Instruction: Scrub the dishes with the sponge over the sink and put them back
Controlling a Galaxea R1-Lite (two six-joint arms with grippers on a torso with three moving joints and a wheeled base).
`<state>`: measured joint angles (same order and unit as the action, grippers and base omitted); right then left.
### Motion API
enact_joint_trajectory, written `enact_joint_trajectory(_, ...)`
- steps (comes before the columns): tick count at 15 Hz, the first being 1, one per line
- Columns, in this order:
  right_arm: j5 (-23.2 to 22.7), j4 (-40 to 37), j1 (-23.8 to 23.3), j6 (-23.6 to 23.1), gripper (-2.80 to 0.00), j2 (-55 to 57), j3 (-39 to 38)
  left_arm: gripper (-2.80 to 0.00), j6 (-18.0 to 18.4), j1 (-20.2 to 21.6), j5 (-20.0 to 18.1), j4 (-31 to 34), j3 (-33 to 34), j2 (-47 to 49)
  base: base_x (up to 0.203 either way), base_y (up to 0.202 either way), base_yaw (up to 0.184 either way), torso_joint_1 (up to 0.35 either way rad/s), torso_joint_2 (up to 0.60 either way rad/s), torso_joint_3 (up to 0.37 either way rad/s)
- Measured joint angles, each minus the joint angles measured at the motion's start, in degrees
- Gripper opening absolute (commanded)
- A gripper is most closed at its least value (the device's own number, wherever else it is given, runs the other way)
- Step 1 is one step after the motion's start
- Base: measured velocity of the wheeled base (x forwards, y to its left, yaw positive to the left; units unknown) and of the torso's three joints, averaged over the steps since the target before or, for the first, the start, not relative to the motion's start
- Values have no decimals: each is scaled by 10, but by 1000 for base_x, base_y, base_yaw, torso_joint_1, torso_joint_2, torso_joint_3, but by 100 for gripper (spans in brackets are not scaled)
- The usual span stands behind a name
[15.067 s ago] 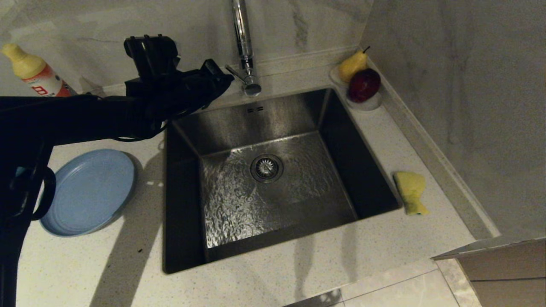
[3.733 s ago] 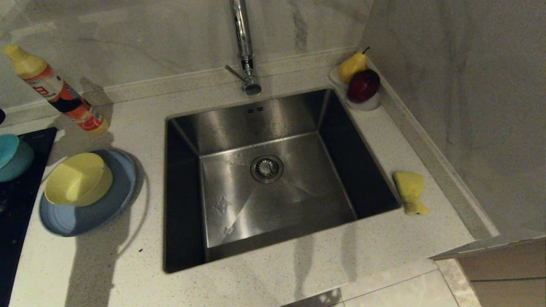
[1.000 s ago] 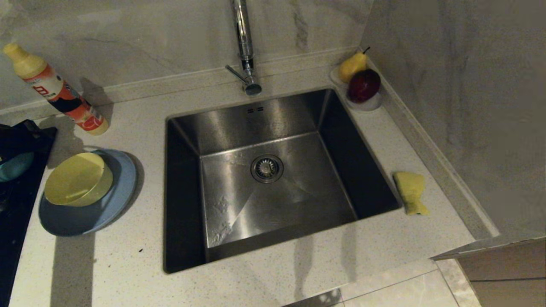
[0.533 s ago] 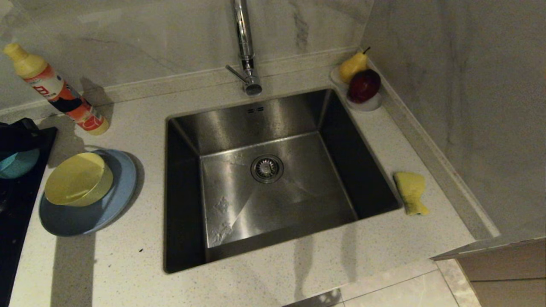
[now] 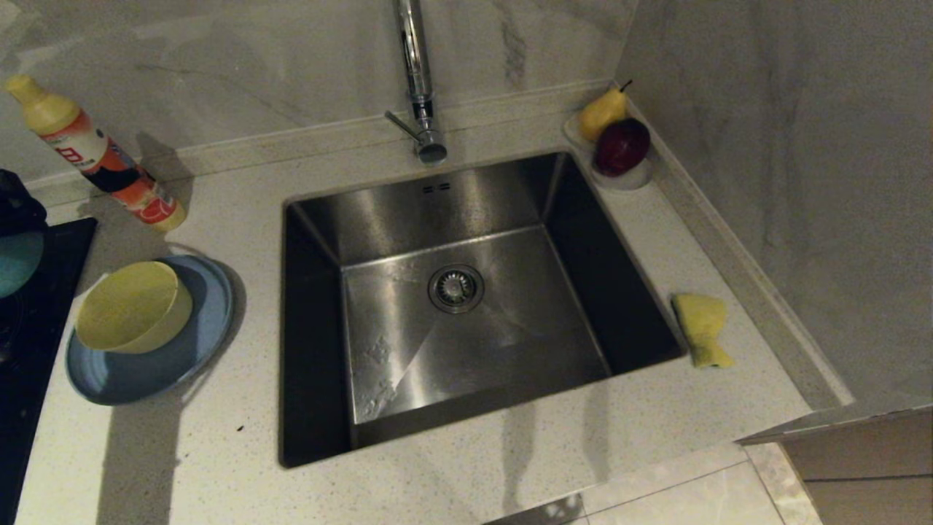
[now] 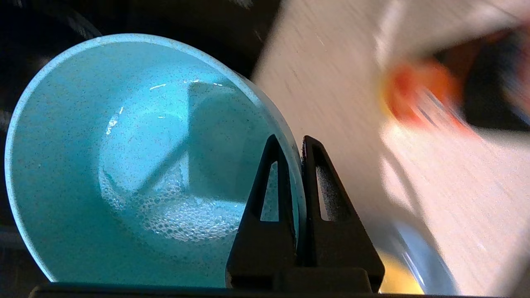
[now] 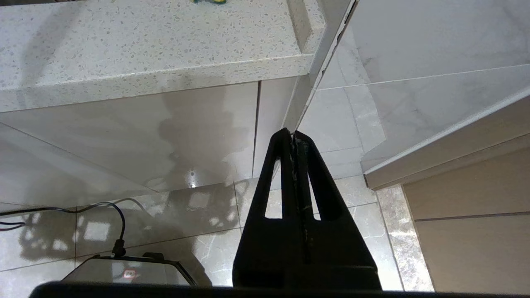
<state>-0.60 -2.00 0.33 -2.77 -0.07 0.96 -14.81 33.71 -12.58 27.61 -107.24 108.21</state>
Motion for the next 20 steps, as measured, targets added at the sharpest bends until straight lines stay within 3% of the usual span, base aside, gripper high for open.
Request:
enact_joint_trajectory(4, 0, 0, 0, 0, -280, 0, 0, -280, 7, -6, -43, 54, 53, -72, 0, 0, 0, 0, 0, 0)
enact_joint_trajectory(9, 0, 0, 0, 0, -280, 0, 0, -280, 41, -65, -44, 55, 148, -142, 0, 0, 0, 0, 0, 0)
enact_joint_trajectory(15, 0, 0, 0, 0, -280, 0, 0, -280, 42, -177, 60, 52, 187, -173, 0, 0, 0, 0, 0, 0)
enact_joint_trajectory(20, 0, 0, 0, 0, -280, 0, 0, -280, 42, -198, 95, 16, 214, -160, 0, 0, 0, 0, 0, 0)
